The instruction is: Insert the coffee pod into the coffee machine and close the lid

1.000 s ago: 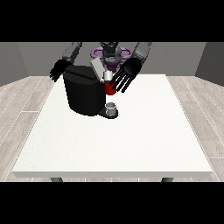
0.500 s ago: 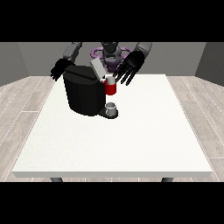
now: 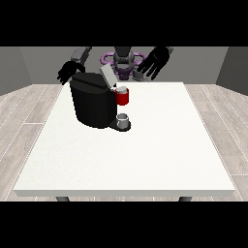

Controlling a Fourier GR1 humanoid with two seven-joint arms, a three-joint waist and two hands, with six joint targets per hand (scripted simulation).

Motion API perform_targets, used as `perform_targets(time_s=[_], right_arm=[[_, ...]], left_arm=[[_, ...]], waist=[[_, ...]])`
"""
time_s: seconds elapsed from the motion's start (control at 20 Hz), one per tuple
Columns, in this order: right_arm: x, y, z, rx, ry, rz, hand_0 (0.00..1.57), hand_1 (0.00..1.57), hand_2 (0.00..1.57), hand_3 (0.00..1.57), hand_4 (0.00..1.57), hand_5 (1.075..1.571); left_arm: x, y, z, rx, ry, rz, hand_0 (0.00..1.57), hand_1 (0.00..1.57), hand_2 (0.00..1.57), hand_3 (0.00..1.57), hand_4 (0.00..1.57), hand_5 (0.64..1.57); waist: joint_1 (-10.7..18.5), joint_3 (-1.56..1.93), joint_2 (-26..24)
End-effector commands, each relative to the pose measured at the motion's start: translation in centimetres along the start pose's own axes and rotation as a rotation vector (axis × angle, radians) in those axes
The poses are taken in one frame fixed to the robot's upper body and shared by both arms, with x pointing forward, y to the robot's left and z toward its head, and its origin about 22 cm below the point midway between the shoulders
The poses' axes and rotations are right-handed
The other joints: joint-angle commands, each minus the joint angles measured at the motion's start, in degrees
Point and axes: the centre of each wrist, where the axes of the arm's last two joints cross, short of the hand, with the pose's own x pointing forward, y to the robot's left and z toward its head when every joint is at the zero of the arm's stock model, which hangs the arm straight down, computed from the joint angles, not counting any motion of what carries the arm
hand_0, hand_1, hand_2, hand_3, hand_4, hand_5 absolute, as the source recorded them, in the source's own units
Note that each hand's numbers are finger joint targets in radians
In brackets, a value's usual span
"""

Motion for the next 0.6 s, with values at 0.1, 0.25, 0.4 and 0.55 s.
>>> perform_targets(time_s=[0.1,0.25,0.4,0.55], right_arm=[[-2.4,-1.8,2.7,-0.042,0.059,-0.013,0.0,0.0,0.0,0.0,0.4,1.571],[-2.4,-4.7,2.9,-0.042,0.083,0.046,0.0,0.0,0.0,0.0,0.49,1.571],[-3.3,-4.5,4.0,0.02,0.079,0.099,0.0,0.0,0.0,0.0,0.37,1.571],[-0.3,-3.6,2.4,0.075,0.057,0.066,0.0,0.0,0.0,0.0,0.37,1.571]], left_arm=[[-5.1,-5.1,2.4,0.059,0.022,0.47,0.0,0.0,0.0,0.0,0.26,1.571],[-6.1,-8.7,3.5,0.014,0.025,0.566,0.0,0.0,0.0,0.0,0.0,1.571],[-7.0,-11.9,4.9,0.023,0.049,0.63,0.0,0.0,0.0,0.0,0.0,1.571],[-9.4,-13.8,7.1,0.023,0.124,0.735,0.0,0.0,0.0,0.0,0.14,1.571]], waist=[[3.2,-0.11,-6.8],[6.3,-0.03,-11.7],[9.1,-0.01,-14.3],[9.3,-0.05,-17.2]])
